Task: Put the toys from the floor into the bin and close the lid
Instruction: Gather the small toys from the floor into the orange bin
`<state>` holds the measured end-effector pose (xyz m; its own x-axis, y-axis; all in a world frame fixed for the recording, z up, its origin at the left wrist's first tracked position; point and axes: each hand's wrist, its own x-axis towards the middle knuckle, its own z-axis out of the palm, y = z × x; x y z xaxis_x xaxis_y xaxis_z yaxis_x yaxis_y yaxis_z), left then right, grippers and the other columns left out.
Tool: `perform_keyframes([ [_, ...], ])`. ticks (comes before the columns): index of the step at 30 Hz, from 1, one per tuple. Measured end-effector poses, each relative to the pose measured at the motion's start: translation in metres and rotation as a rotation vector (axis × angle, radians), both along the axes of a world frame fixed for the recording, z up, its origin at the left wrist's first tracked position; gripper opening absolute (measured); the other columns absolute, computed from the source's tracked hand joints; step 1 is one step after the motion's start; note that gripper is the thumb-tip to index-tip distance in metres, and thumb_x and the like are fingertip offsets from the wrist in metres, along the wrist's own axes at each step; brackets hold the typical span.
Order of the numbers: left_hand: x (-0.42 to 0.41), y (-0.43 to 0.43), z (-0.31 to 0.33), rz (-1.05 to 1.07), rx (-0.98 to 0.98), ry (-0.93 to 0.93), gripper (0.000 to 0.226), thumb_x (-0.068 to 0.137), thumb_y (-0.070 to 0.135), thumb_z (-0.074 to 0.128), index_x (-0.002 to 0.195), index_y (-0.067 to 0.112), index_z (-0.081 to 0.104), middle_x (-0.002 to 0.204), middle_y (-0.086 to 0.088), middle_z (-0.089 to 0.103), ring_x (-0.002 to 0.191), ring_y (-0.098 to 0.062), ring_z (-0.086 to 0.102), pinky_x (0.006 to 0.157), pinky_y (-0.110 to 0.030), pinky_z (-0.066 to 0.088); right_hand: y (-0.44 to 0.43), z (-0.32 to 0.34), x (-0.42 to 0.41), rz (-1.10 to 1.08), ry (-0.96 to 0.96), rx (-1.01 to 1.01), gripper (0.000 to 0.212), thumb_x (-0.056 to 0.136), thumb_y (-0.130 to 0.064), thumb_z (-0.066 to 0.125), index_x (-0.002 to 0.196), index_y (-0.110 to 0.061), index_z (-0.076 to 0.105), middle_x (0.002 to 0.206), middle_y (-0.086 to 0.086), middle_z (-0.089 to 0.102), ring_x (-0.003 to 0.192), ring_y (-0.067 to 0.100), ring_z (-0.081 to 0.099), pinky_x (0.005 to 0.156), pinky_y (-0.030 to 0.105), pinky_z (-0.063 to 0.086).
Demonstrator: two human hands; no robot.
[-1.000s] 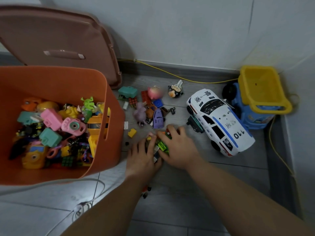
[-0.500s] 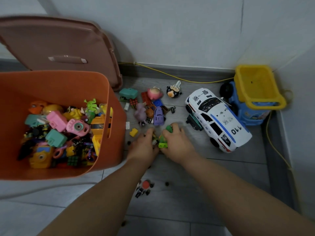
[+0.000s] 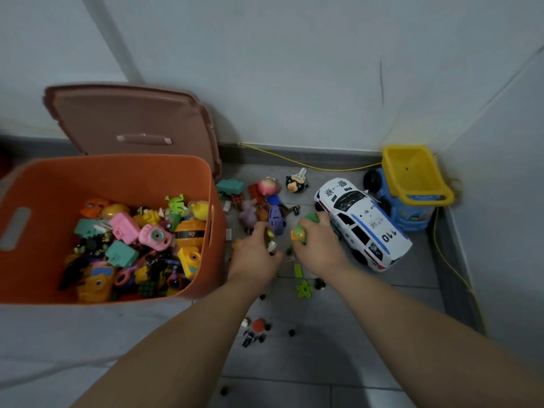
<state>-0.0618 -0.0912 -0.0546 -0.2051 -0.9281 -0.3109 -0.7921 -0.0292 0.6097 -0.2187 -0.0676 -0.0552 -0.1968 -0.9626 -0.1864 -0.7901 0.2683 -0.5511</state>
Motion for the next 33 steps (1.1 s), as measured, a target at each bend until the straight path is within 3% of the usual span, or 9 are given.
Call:
perform_keyframes([
  [6,-0.007,-0.010,0.057,-0.014,-0.084,0.050,0.051,0.074,0.036,0.064,0.120,0.039,0.041,0.099,-0.004,0.065,0.089,-0.032,0.064,0.074,-0.039,0.055,-0.006,0.059,-0.001,-0.021,0.050,-0.063,0.009,0.087,-0.017,0.064,0.093,-0.014,0.057,0.124,0.008,0.038,0.079,0.020,0.048,0.071,0.026,0.037],
  [10,0.002,-0.020,0.095,-0.022,-0.146,0.085,0.053,0.075,0.038,0.063,0.122,0.039,0.039,0.097,-0.003,0.063,0.089,-0.031,0.061,0.075,-0.040,0.053,-0.017,0.097,0.006,-0.036,0.071,-0.118,0.021,0.085,-0.017,0.064,0.105,-0.014,0.063,0.124,0.009,0.041,0.087,0.026,0.052,0.074,0.029,0.040],
  [14,0.019,-0.030,0.129,-0.016,-0.193,0.134,0.044,0.076,0.033,0.064,0.115,0.034,0.044,0.093,-0.001,0.066,0.088,-0.028,0.063,0.073,-0.040,0.053,-0.026,0.130,0.026,-0.007,0.065,-0.180,0.012,0.085,-0.016,0.065,0.096,-0.011,0.062,0.118,0.009,0.043,0.087,0.028,0.055,0.080,0.033,0.046],
  [20,0.073,-0.052,0.171,-0.068,-0.309,0.041,0.045,0.081,0.040,0.061,0.121,0.037,0.042,0.101,-0.002,0.067,0.092,-0.031,0.063,0.076,-0.040,0.053,-0.047,0.172,0.079,0.077,0.003,-0.250,0.014,0.084,-0.021,0.068,0.096,-0.018,0.060,0.122,0.006,0.040,0.092,0.025,0.055,0.085,0.030,0.045],
  [25,0.139,-0.066,0.180,0.018,-0.269,-0.038,0.050,0.080,0.039,0.062,0.126,0.035,0.042,0.102,-0.002,0.066,0.095,-0.030,0.061,0.079,-0.041,0.053,-0.055,0.191,0.136,0.188,-0.029,-0.233,0.020,0.082,-0.013,0.063,0.080,-0.025,0.047,0.116,0.004,0.037,0.085,0.024,0.048,0.074,0.028,0.037],
  [30,0.198,-0.064,0.166,0.048,-0.155,-0.109,0.055,0.081,0.039,0.063,0.132,0.035,0.042,0.105,-0.002,0.063,0.093,-0.025,0.059,0.072,-0.036,0.053,-0.059,0.184,0.180,0.272,0.004,-0.188,0.013,0.085,-0.019,0.062,0.094,-0.020,0.053,0.118,-0.002,0.032,0.088,0.023,0.053,0.075,0.029,0.042],
  [33,0.222,-0.060,0.152,0.065,-0.086,-0.127,0.056,0.087,0.038,0.060,0.140,0.036,0.041,0.116,-0.005,0.059,0.102,-0.025,0.057,0.086,-0.041,0.053,-0.062,0.172,0.197,0.293,0.015,-0.151,0.025,0.085,-0.020,0.065,0.108,-0.026,0.058,0.129,0.001,0.033,0.103,0.025,0.057,0.090,0.038,0.051],
])
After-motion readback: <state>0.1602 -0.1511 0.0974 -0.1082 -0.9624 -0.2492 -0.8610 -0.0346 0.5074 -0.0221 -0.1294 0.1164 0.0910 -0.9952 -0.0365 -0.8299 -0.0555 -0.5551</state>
